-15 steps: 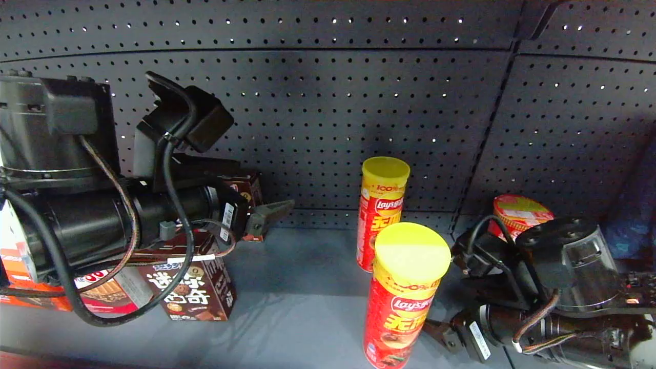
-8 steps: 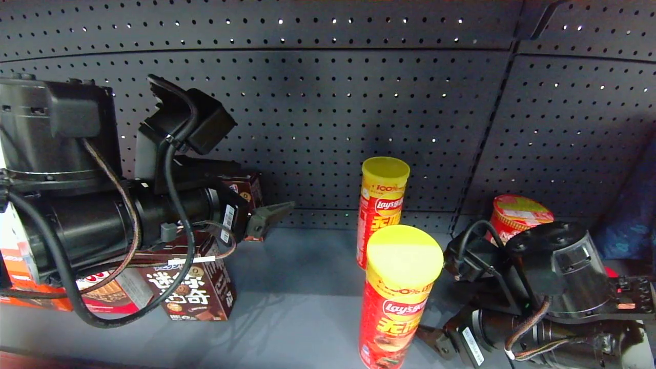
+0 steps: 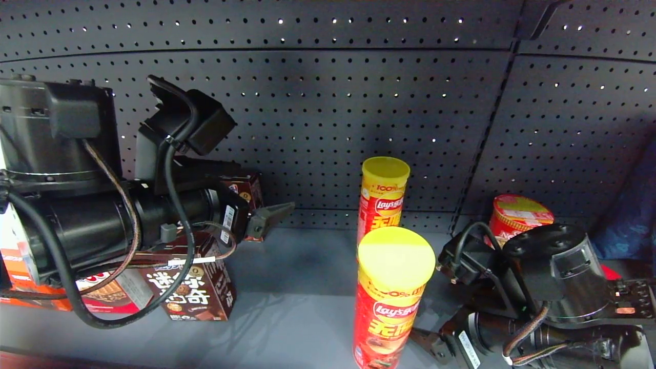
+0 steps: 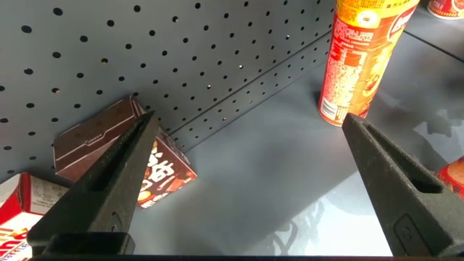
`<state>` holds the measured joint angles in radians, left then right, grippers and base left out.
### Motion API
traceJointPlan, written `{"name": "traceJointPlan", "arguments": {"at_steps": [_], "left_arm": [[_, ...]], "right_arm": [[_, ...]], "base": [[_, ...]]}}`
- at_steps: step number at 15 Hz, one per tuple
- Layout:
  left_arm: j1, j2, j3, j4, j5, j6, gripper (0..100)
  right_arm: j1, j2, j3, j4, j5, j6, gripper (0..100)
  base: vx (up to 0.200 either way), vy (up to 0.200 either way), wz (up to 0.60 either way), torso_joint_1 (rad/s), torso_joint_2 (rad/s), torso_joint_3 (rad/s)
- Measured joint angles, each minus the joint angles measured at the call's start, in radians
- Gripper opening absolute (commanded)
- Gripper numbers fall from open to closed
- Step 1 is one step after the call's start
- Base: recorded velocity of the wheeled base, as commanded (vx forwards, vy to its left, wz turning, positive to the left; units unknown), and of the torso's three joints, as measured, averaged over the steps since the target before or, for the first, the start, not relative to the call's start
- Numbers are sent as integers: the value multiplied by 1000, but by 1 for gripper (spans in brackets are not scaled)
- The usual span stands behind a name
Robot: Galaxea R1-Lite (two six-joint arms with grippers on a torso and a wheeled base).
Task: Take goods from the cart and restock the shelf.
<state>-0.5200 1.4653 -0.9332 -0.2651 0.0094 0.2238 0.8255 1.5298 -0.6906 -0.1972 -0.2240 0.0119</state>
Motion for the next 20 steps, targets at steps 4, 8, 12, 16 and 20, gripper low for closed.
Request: {"name": "traceJointPlan", "arguments": {"at_steps": [4,8,12,16,20], "left_arm": [[0,0,2,-1,0,0,100],[0,0,4,-1,0,-1,100],[1,-3,18,-5,0,-2,100],[1,-4,23,-4,-2,-1,100],[3,-4,17,-3,-2,-1,100]], "right_arm": [[1,0,1,0,11,0,100],[-3,-1,4,0,11,0,100],[-83,-8,-37,-3,10,0,100],[-166,28,-131,-1,6,-1,100],[-204,93,-191,-1,2,-2,100]], "base": [[0,0,0,0,0,0],[0,0,0,0,0,0],[0,0,0,0,0,0],[0,0,0,0,0,0],[0,0,0,0,0,0]]}}
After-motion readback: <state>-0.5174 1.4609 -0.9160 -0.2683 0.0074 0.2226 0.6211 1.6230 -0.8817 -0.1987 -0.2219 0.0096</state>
